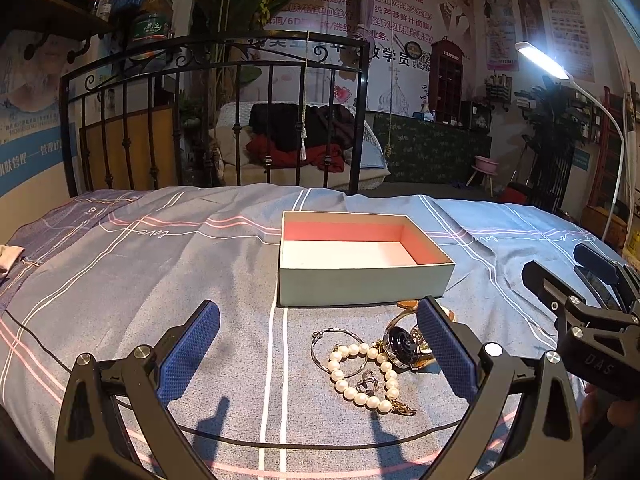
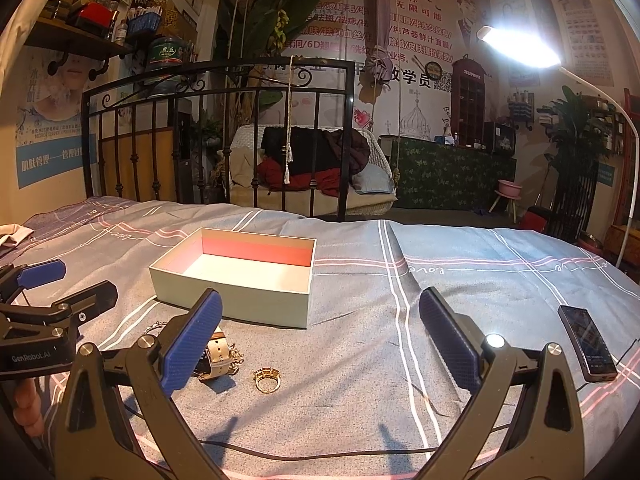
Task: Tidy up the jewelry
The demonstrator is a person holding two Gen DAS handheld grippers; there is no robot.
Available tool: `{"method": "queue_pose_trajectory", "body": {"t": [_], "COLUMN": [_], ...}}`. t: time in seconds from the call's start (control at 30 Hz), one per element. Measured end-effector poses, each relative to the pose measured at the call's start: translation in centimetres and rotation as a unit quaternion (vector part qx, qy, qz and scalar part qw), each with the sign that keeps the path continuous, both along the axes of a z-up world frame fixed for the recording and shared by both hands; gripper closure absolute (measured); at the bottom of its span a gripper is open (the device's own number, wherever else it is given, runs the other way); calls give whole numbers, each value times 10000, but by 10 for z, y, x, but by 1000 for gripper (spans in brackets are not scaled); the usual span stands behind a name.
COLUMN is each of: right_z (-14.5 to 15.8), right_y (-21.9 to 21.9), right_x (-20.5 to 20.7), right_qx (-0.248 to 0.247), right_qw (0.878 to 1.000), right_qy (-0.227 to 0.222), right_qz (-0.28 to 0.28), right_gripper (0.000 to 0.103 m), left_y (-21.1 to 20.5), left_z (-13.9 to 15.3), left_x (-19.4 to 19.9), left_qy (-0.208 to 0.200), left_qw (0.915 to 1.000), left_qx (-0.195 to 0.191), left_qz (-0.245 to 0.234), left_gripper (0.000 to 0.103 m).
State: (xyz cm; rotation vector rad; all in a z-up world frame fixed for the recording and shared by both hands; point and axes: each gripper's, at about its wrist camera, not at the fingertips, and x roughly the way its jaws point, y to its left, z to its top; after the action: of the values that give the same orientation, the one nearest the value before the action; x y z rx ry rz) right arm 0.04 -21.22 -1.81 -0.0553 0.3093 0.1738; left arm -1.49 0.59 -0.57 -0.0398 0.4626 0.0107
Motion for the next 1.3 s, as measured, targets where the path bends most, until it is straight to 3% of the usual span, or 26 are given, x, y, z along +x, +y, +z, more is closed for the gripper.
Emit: {"method": "queue_pose_trajectory", "body": {"t": [0.53,0.8,0.93,1.03,1.2,1.3], "right_z": [-10,-26,-30,-32,-35,-36], "right_y": [1,-10,-10,-10,-9,-9], "right_x": [7,14,16,18,21,23], "right_qx": [-23,-15,12,-8,-23,-33], "right_qw": [9999,9991,9989,9987,9984,9982], "right_qy": [116,382,449,491,561,604], "right_qz": [-28,-169,-137,-93,-32,1], "right_gripper": [6,6,6,6,6,6], "left_y": [-2,-11,-15,-6,17,23], "left_z": [-7,-35,-46,-47,-48,-52], "left_x": [6,6,5,10,24,34], "left_qy": [207,1031,1197,1291,1582,1782], "left_qw": [9998,9938,9917,9909,9853,9818], "left_qx": [7,-52,68,-78,-641,-653], "left_qz": [-78,-404,-474,-360,-59,109], "left_gripper": [7,7,7,8,15,24]}}
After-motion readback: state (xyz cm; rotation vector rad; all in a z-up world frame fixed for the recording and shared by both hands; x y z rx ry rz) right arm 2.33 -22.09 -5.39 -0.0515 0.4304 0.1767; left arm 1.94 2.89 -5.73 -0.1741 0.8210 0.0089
